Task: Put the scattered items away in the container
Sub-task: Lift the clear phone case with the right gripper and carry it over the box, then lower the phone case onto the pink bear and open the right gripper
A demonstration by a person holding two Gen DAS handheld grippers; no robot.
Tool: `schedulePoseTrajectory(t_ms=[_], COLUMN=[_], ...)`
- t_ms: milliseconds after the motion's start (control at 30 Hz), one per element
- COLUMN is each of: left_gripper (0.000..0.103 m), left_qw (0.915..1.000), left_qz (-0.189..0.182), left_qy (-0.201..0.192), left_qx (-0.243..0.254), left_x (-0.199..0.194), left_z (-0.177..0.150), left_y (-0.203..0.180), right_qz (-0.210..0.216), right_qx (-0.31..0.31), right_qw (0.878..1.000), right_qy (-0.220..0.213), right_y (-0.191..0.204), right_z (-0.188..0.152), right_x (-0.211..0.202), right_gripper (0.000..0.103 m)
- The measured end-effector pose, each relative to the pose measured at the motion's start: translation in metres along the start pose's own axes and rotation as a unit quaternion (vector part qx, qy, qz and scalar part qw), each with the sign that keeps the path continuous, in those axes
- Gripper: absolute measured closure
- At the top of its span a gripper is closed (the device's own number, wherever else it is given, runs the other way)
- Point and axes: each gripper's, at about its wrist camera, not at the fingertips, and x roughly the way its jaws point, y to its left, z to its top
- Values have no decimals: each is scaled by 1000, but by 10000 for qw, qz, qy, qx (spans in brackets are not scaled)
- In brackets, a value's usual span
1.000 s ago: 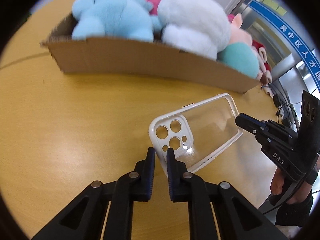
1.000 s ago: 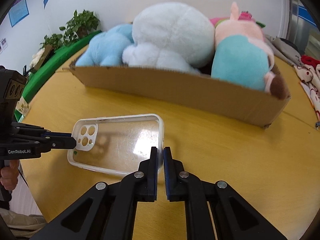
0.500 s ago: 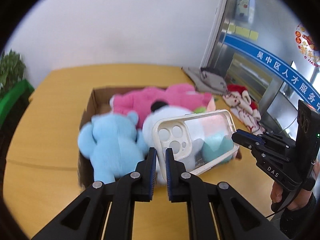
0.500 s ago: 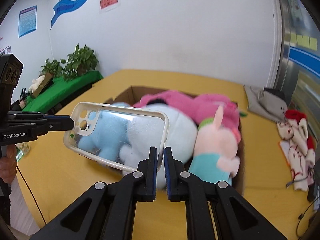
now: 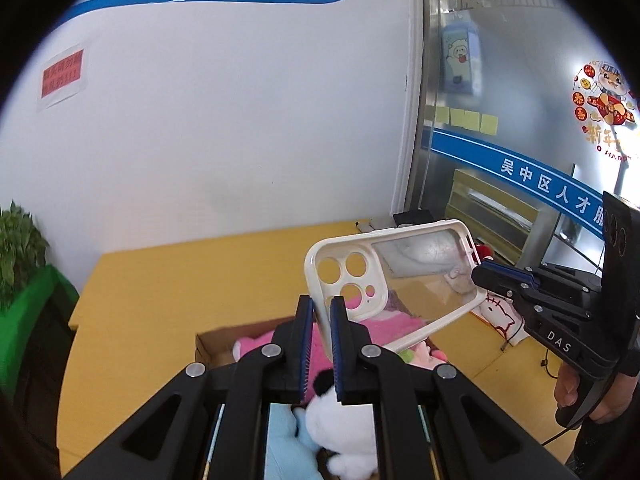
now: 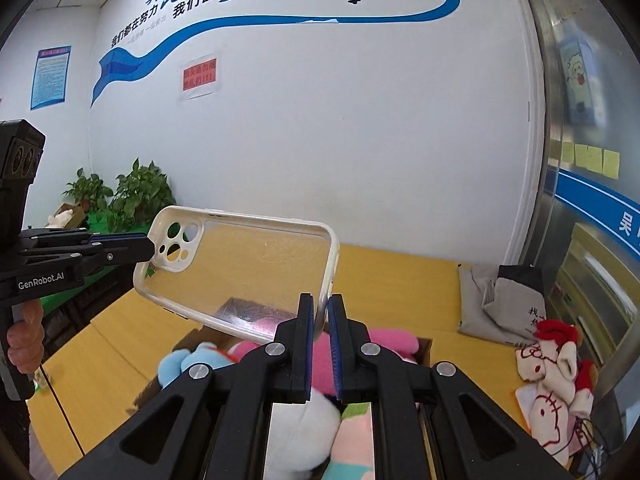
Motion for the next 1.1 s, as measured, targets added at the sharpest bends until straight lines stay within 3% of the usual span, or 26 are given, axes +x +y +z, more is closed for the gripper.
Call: schedulePoseTrajectory(t_ms=[133, 333, 667, 800, 900, 967, 1033, 1100], left_gripper=[95, 95, 96, 95, 93, 85, 59, 36], left_qw=[9997, 9970, 9823, 9744, 9768, 9814, 9870, 9922], left_qz=[-61, -143, -225, -257, -266, -89, 170, 411], left_qy=[219, 720, 1782, 2139, 1965, 1748, 1417, 931], left_qx=[-17, -264, -528, -636, -807, -793, -737, -724], left_x=[41, 114, 224, 246, 235, 218, 192, 159], left_z=[2, -19, -74, -100, -103, -98, -92, -86], left_y=[15, 42, 65, 70, 75, 76, 76, 74], right_qz=[21, 68, 51, 50, 68, 86, 42, -103], right_qx=[208, 367, 676, 741, 726, 681, 613, 586], right_qw=[9996, 9965, 9812, 9729, 9716, 9732, 9772, 9816], right_qy=[208, 750, 1805, 2189, 2253, 2193, 2034, 1813], right_y=[-14, -29, -58, -61, -60, -57, -52, -43], right_z=[-1, -31, -100, -128, -137, -136, -133, -130], right_x=[36, 108, 215, 237, 239, 232, 216, 194], right_gripper=[95, 94, 94, 94, 91, 71, 12, 4])
